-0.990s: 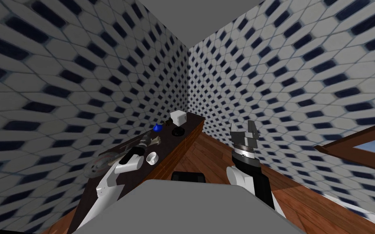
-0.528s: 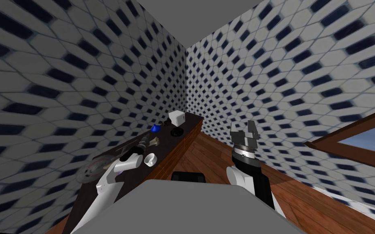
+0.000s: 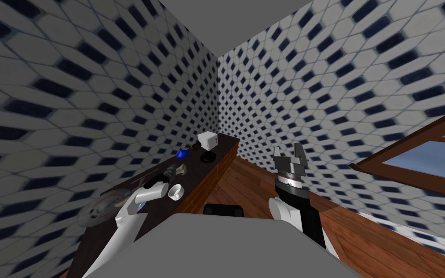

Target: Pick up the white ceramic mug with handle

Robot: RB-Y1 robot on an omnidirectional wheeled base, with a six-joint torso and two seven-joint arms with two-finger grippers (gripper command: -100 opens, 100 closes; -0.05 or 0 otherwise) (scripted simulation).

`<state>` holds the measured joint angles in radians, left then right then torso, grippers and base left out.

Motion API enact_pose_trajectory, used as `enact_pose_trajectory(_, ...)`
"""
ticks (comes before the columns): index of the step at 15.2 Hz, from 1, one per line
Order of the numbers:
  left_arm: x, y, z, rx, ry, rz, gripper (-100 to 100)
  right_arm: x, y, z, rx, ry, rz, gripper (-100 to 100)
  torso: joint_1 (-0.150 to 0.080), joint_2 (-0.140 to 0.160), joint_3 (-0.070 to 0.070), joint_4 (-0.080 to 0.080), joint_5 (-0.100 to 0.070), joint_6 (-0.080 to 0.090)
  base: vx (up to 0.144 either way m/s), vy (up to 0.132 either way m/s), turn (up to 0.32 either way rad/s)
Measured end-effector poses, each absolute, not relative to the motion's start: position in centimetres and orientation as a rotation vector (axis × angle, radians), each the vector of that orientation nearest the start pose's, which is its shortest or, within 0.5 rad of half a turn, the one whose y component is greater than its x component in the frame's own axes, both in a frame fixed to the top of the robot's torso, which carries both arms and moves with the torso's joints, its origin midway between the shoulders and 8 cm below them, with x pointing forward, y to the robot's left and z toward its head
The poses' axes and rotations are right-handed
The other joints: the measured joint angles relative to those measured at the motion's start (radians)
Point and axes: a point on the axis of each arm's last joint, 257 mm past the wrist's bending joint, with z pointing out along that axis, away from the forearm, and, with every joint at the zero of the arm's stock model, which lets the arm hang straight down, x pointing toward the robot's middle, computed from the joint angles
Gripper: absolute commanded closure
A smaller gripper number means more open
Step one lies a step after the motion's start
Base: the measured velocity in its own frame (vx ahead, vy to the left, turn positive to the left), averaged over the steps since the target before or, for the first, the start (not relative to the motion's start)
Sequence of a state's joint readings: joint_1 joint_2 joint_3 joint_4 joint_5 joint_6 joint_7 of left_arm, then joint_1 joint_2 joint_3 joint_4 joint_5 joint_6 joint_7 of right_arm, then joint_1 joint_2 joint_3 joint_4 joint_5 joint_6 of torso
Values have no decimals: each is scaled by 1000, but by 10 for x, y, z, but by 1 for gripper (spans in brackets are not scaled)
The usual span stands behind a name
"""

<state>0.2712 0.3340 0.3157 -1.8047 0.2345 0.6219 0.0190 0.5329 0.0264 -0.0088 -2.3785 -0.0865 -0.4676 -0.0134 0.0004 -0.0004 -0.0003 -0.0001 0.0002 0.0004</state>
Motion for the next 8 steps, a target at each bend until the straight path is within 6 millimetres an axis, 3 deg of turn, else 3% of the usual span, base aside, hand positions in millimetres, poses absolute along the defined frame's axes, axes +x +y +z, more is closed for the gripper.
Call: enact_pose_trajectory(8, 368, 517, -358, -1882, 1373, -460, -100, 324, -295, 52, 700, 507, 1357, 0, 0, 0, 0, 0, 0, 0, 4, 5, -60)
